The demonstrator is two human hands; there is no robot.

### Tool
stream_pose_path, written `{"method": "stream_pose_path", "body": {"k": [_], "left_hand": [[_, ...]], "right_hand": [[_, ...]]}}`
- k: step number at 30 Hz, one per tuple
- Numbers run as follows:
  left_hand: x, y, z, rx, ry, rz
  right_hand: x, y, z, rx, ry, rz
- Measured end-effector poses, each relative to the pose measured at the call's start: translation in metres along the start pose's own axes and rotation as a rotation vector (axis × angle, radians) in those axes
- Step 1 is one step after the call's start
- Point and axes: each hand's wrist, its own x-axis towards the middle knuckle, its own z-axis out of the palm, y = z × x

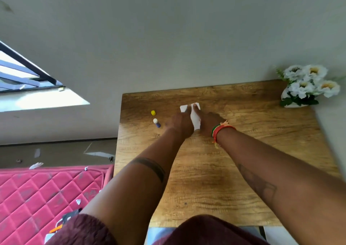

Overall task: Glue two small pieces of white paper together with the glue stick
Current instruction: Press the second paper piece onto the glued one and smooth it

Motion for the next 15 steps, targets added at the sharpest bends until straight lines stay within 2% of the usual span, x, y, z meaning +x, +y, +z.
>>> {"method": "stream_pose_path", "body": {"k": [4,9,15], "left_hand": [[0.005,-0.004,0.025,0.087,-0.021,-0.045],[0.009,-0.004,0.046,0.054,0.026,-0.142],[0.016,-0.003,0.034,-0.038,0.003,-0.127]], "right_hand": [[0.002,0.002,0.004,-0.003,0.036,-0.004],[0.002,0.004,0.006,-0.013,0.038,-0.004],[0.000,0.002,0.004,-0.019,0.029,-0.007]]}}
